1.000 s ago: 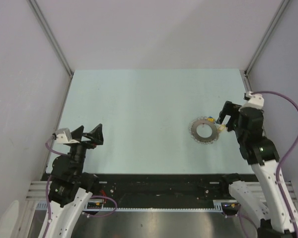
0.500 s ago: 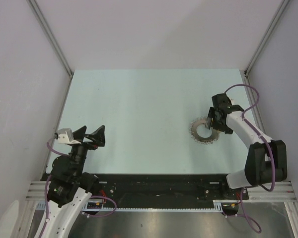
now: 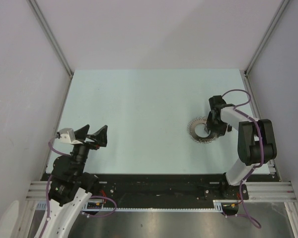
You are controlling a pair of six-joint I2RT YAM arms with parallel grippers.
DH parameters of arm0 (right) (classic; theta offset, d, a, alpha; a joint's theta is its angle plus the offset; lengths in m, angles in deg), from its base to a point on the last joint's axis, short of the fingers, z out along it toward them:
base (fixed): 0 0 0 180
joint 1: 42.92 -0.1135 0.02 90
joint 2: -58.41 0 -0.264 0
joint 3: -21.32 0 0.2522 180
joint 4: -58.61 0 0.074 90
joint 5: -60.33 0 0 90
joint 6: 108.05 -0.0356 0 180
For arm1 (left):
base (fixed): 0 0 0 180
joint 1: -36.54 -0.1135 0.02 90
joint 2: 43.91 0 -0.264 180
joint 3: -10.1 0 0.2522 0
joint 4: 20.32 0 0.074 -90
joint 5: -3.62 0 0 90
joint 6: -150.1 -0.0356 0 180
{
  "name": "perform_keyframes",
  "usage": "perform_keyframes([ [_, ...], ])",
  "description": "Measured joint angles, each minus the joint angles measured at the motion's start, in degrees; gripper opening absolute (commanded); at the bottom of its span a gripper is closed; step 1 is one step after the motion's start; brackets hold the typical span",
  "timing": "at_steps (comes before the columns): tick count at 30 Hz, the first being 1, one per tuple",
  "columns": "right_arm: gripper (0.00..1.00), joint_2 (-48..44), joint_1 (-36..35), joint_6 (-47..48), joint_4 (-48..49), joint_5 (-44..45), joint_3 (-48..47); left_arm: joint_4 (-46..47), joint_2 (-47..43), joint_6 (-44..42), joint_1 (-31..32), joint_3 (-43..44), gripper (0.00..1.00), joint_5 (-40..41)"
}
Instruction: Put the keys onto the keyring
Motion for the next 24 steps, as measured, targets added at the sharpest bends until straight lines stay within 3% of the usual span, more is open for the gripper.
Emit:
perform_keyframes([
  [3,0.52,0.17,0.20,-0.20,0.74,-0.76,0.07,0.22,0.00,0.00,0.00,-0.13,1.00,-0.28],
  [8,0.34,-0.48,0.46,-0.63,2.73,-2.21,1.36,0.24,0.00,0.00,0.00,-0.28,1.00,-0.61],
  [15,0.31,-4.79,-0.50,-0.83,4.07,-1.90,5.38,0.28,0.00,0.00,0.07,-0.28,1.00,-1.18],
  [20,0.27,-11.43,-6.69,-1.49,0.87,-0.44,6.73,0.31,0.00,0.00,0.09,-0.31,1.00,-1.18],
  [24,0.23,-16.55,-15.54,-4.55,1.11,1.05,6.73,0.31,0.00,0.02,0.09,-0.31,1.00,-1.18],
])
